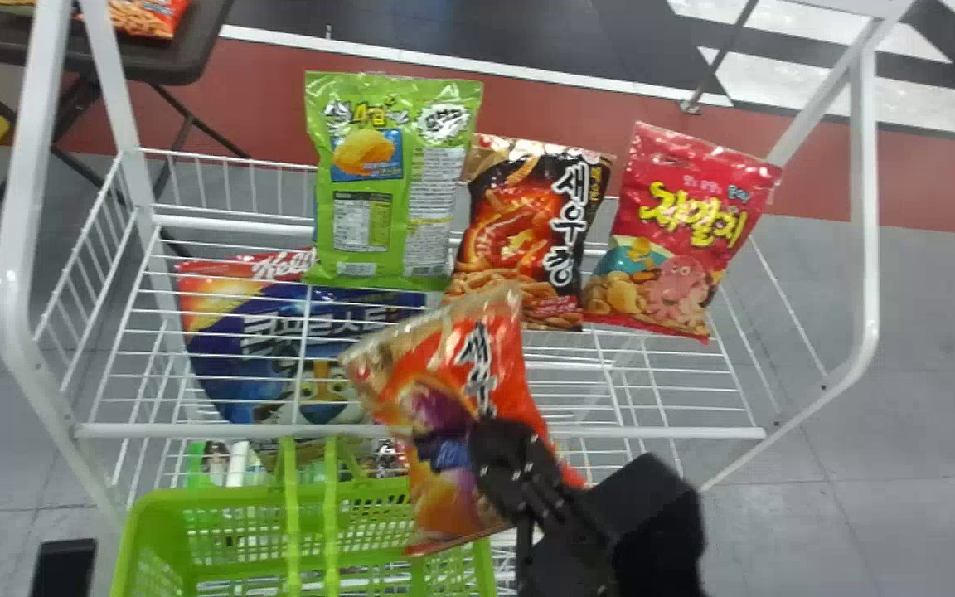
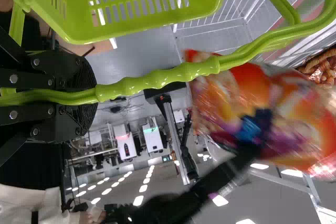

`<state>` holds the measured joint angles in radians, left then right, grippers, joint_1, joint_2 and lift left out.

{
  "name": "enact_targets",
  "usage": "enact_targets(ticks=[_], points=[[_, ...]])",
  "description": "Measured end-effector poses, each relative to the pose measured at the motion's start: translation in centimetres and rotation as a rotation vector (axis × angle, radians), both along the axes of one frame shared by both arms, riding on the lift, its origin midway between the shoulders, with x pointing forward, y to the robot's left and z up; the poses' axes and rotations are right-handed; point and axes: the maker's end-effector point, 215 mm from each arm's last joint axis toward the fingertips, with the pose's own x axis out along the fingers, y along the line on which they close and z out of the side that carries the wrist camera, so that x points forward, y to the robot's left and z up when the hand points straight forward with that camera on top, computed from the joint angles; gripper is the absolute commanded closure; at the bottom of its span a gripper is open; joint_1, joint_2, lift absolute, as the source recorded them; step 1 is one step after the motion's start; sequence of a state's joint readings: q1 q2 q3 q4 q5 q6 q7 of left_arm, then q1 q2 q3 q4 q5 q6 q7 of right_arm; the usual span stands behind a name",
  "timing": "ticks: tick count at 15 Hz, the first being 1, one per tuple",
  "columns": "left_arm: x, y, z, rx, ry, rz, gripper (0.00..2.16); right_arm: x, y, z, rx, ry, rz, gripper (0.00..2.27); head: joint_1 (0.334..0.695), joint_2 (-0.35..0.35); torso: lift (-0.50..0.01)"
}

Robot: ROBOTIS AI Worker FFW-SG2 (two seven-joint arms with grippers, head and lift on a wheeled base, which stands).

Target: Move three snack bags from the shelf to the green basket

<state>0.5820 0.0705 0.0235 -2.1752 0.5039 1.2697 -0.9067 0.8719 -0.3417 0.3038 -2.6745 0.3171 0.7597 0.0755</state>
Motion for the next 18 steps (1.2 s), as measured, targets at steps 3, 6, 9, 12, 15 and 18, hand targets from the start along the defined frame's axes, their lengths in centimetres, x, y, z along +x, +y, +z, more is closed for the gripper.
enact_targets(ticks=[3,6,9,12,15,18], points=[[0.1,0.1,0.4,-0.014,-0.003,0.0,2.11,-4.4,-0.3,-6.3,-0.079,0.209,-0.006,2.25,0.695,-0.35,-0.049],[0.1,0.1,0.6,-0.017,-0.006,0.0,2.11,-7.8,1.8,-10.2,-0.09,0.334,0.038,2.25,0.695,-0.35,-0.049],[0.2,0.0,0.7,-0.024,-0.009,-0.004,2.11,-9.7,5.0,-11.1,-0.026,0.4,0.108,2.25,0.695,-0.298,-0.049],[-0.2,-0.4,1.0,-0.033,-0.006,-0.013,2.11,-8.8,6.8,-10.7,0.056,0.406,0.134,2.12,0.695,-0.234,-0.049],[-0.7,-0.7,1.3,-0.038,-0.003,-0.023,2.11,-7.4,6.2,-10.4,0.054,0.386,0.1,0.0,0.695,-0.245,-0.049],[-0.8,-0.7,1.4,-0.037,-0.002,-0.023,2.11,-6.5,3.6,-10.7,-0.006,0.377,0.038,0.05,0.695,-0.317,-0.049]])
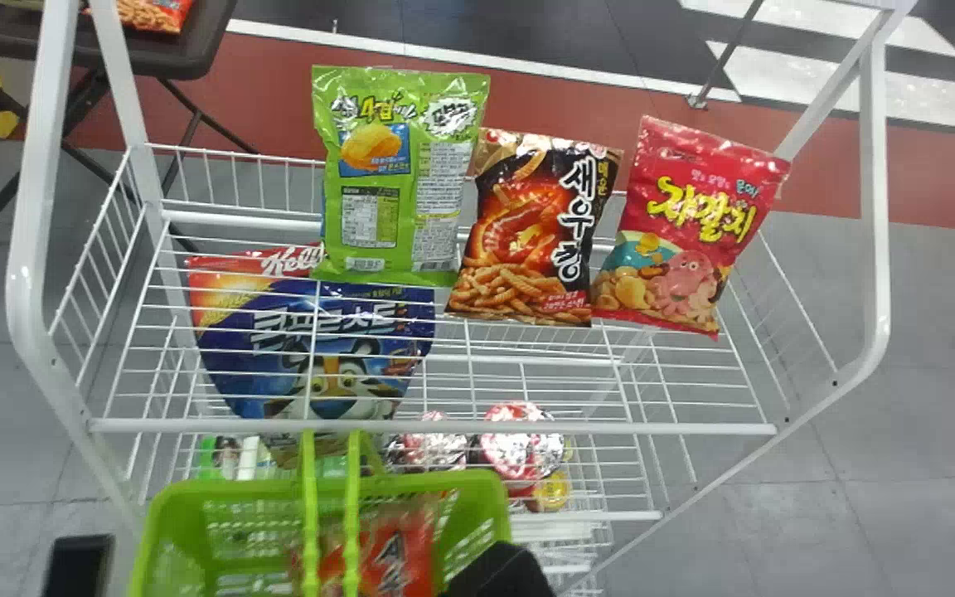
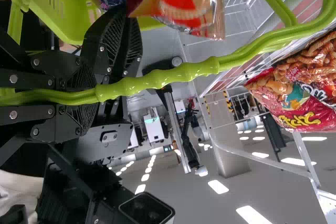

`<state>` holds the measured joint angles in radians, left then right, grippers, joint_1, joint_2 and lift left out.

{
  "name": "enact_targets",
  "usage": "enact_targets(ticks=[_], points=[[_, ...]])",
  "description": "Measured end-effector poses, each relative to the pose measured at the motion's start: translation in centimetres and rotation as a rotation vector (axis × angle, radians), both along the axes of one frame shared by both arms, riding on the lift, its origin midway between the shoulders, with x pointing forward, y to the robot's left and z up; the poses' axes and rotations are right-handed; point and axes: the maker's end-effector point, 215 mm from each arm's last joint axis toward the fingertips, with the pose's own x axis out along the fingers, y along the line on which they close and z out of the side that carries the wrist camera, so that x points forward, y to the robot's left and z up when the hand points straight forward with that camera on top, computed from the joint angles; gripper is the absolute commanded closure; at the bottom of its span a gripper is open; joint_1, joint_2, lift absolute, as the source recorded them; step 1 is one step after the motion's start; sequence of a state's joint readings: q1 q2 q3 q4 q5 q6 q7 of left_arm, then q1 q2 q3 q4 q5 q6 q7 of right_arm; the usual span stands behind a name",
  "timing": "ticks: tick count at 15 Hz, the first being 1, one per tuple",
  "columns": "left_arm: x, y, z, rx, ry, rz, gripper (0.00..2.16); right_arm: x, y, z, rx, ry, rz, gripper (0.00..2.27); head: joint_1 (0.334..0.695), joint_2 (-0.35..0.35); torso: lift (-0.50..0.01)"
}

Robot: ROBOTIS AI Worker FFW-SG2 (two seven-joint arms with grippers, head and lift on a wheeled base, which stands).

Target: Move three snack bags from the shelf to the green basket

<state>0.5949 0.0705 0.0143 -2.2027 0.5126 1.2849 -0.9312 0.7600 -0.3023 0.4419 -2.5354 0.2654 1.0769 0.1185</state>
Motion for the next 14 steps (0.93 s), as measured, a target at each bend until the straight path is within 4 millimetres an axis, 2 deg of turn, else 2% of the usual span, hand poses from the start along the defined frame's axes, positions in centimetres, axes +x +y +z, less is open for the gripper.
enact_targets(ticks=[2,4,6,8,11,12,14], points=[[0.1,0.0,0.1,-0.001,-0.004,0.0,2.11,0.5,-1.2,0.7,-0.034,-0.02,-0.022,0.05,0.695,-0.35,-0.049],[0.0,0.0,0.3,-0.008,-0.004,-0.004,2.11,1.3,-1.8,2.2,-0.034,-0.059,-0.038,0.05,0.695,-0.35,-0.049],[-0.4,0.0,0.5,-0.017,0.001,-0.008,2.11,3.8,-1.4,6.1,0.01,-0.193,-0.051,0.06,0.695,-0.35,-0.049],[-0.9,0.1,0.7,-0.024,0.006,-0.012,2.11,6.3,-1.2,10.7,0.056,-0.336,-0.067,0.06,0.695,-0.316,-0.049],[-2.0,-0.2,1.2,-0.05,0.025,-0.026,2.11,9.8,-2.2,16.9,0.136,-0.534,-0.113,0.06,0.695,-0.317,-0.049],[-2.4,-0.4,1.3,-0.057,0.031,-0.032,2.11,10.9,-2.9,18.4,0.183,-0.574,-0.125,0.06,0.695,-0.338,-0.049],[-2.9,-0.9,1.4,-0.058,0.035,-0.042,2.11,13.0,-5.2,19.7,0.259,-0.602,-0.163,0.06,0.695,-0.35,-0.049]])
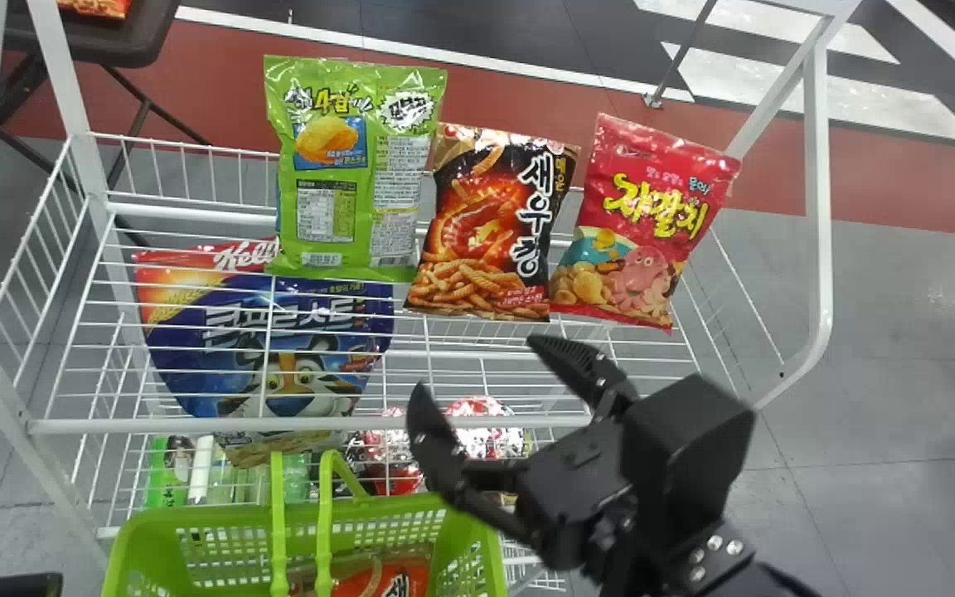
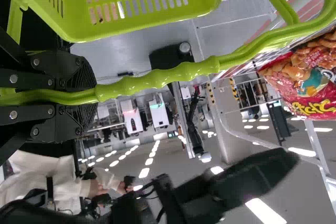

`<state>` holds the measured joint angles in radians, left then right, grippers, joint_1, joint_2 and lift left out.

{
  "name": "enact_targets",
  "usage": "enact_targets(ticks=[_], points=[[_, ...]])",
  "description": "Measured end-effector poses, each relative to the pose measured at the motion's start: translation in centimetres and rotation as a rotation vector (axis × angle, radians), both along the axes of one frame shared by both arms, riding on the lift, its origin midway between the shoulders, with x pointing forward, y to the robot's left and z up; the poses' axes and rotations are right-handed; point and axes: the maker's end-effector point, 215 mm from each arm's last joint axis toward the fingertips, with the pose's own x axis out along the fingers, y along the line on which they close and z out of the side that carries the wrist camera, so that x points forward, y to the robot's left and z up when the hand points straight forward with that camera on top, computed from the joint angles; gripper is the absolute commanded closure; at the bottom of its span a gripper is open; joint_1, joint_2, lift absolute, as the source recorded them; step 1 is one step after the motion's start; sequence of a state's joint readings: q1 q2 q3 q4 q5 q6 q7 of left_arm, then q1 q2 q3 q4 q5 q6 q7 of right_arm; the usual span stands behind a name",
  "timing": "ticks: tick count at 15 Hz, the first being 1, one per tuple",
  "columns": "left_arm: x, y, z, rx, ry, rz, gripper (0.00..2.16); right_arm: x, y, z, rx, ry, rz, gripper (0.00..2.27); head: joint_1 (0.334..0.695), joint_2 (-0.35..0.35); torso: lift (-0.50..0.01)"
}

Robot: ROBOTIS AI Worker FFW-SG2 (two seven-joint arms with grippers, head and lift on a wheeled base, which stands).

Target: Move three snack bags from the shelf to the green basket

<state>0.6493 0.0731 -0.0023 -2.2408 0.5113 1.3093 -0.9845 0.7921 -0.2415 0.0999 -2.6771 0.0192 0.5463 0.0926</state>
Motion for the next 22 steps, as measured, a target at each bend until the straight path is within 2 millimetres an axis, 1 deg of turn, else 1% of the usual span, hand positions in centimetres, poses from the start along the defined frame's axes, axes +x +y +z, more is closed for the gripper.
enact_targets(ticks=[2,4,7,9,11,16,18,20,21,22], points=[[0.0,-0.4,-0.2,0.015,-0.005,-0.009,2.11,2.4,-3.3,0.0,0.035,-0.013,-0.065,0.07,0.695,-0.35,-0.049],[0.0,-0.9,-0.5,0.031,-0.013,-0.021,2.11,4.4,-5.8,-1.1,0.032,-0.015,-0.117,0.07,0.695,-0.35,-0.049],[-0.3,-1.6,-0.8,0.045,-0.022,-0.043,2.11,7.4,-8.2,-2.9,0.041,-0.019,-0.158,0.07,0.695,-0.35,-0.049],[-0.5,-1.9,-0.8,0.045,-0.025,-0.05,2.11,9.1,-9.2,-3.2,0.07,-0.045,-0.173,0.07,0.695,-0.35,-0.049],[-0.6,-2.0,-0.7,0.046,-0.027,-0.056,2.11,10.9,-9.6,-3.5,0.093,-0.063,-0.18,0.07,0.695,-0.35,-0.049],[-0.5,-1.9,-0.8,0.049,-0.029,-0.058,2.11,15.3,-9.6,-4.4,0.124,-0.063,-0.199,0.08,0.695,-0.35,-0.049],[-0.4,-1.8,-0.9,0.051,-0.028,-0.058,2.11,16.8,-9.5,-5.2,0.123,-0.047,-0.2,0.1,0.695,-0.35,-0.049],[-0.1,-1.6,-1.1,0.054,-0.029,-0.055,2.11,18.1,-9.1,-6.1,0.125,-0.023,-0.189,0.16,0.695,-0.35,-0.049],[0.0,-1.6,-1.1,0.056,-0.03,-0.054,2.11,18.7,-8.8,-6.6,0.129,-0.01,-0.176,0.7,0.695,-0.35,-0.049],[0.2,-1.5,-1.1,0.056,-0.031,-0.052,2.11,19.0,-8.4,-6.9,0.133,-0.001,-0.162,1.53,0.695,-0.35,-0.049]])
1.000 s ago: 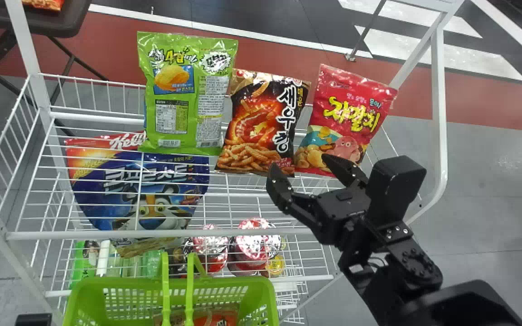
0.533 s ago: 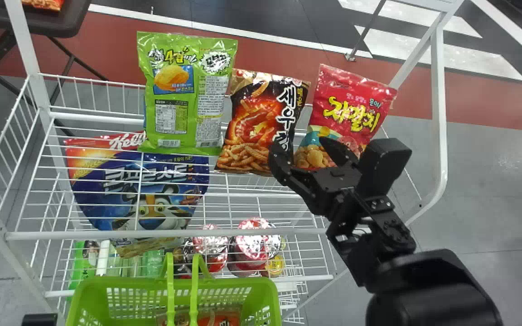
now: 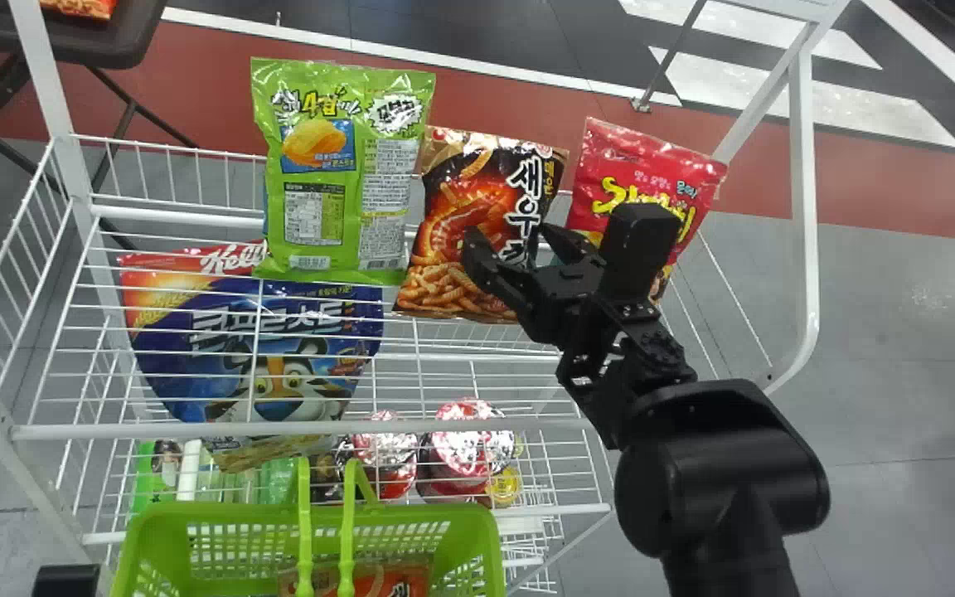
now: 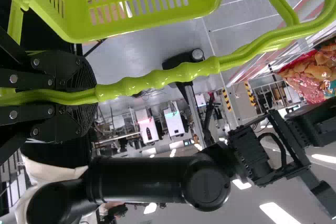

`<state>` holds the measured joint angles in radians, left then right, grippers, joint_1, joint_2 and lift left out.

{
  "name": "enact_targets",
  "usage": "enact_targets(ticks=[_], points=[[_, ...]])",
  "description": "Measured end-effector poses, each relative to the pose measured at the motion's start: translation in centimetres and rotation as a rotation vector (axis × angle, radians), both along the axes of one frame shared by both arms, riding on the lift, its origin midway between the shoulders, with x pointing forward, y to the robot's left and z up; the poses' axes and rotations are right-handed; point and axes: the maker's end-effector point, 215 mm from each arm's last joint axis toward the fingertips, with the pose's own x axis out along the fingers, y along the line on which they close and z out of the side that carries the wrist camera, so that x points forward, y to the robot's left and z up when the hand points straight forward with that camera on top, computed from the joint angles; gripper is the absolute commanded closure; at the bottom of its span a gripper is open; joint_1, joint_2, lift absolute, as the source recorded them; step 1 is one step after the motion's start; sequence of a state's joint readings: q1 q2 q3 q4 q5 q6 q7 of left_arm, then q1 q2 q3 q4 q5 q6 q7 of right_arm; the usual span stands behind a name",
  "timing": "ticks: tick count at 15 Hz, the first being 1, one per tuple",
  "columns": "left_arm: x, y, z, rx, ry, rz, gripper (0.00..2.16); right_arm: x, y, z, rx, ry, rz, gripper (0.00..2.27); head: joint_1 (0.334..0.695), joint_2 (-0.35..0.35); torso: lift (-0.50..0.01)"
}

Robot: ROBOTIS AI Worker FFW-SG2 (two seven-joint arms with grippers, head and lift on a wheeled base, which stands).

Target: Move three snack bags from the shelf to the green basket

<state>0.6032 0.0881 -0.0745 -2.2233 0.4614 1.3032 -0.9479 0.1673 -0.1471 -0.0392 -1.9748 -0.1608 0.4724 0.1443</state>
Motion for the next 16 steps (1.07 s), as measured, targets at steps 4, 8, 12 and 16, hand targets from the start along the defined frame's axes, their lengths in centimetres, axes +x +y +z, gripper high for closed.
enact_targets(ticks=[4,8,12,16], points=[[0.5,0.1,-0.1,0.003,-0.003,0.003,2.11,-0.6,0.8,-1.0,0.004,0.029,0.022,2.16,0.695,-0.35,-0.049],[0.5,0.0,-0.1,0.003,-0.005,0.001,2.11,-1.9,-0.1,1.0,-0.033,-0.007,-0.008,2.17,0.695,-0.35,-0.049],[0.6,-0.1,-0.1,0.006,-0.006,0.0,2.11,-4.4,-1.1,3.6,-0.036,-0.047,-0.026,2.17,0.695,-0.35,-0.049],[0.7,-0.1,-0.2,0.01,-0.01,0.0,2.11,-8.5,-1.9,7.1,-0.015,-0.09,-0.029,2.16,0.695,-0.35,-0.049]])
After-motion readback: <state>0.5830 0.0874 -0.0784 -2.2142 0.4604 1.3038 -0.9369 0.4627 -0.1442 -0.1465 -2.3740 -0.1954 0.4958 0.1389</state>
